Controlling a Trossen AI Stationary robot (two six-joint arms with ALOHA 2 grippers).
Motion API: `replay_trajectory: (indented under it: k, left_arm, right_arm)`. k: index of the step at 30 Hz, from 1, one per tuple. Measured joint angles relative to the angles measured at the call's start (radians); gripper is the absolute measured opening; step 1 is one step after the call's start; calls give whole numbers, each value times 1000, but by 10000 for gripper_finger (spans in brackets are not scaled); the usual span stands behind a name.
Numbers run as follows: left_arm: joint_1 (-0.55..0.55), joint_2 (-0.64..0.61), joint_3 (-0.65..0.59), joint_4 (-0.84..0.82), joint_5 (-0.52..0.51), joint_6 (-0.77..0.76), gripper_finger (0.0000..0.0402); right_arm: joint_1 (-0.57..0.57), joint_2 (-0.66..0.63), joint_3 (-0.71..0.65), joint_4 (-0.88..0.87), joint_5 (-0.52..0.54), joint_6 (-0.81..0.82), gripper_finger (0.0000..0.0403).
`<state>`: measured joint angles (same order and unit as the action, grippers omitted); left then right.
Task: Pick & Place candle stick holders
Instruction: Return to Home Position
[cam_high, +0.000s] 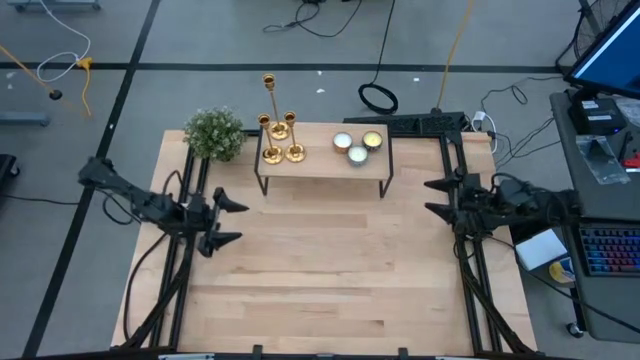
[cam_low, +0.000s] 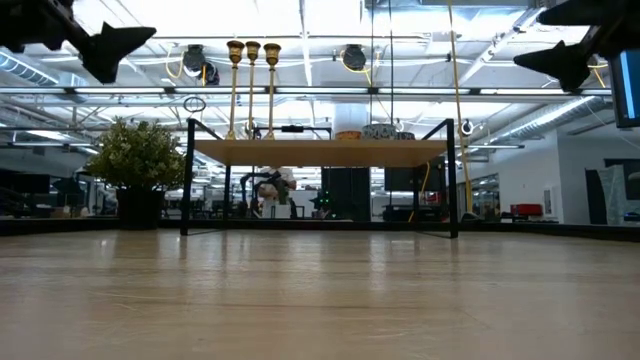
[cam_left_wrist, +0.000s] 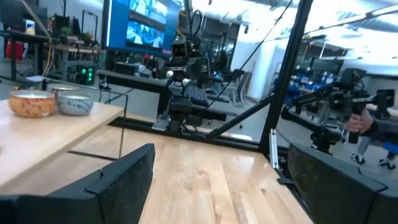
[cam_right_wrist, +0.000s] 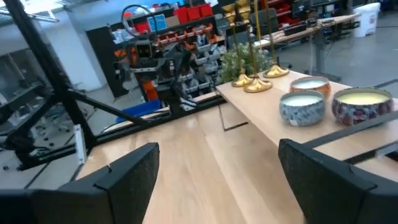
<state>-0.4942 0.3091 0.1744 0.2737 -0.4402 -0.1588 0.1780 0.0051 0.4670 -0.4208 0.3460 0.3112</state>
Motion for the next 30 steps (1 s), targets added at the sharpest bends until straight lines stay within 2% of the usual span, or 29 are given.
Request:
replay_trajectory:
  k: [4, 8, 20, 25, 30]
  left_arm:
    - [0, 25, -88, 170, 22, 29, 365]
    - [6, -4, -117, 189, 21, 63, 365]
    - [54, -215, -117, -48, 21, 57, 365]
    - [69, -232, -117, -107, 22, 44, 365]
    - [69, -209, -117, -100, 29, 57, 365]
  right_arm:
    - [0, -1, -6, -26, 33, -6, 322]
    - [0, -1, -6, -45, 82, -23, 322]
    - [0, -3, 80, -132, 97, -17, 322]
    - [0, -2, 6, -108, 95, 34, 322]
    - [0, -2, -125, 83, 95, 22, 322]
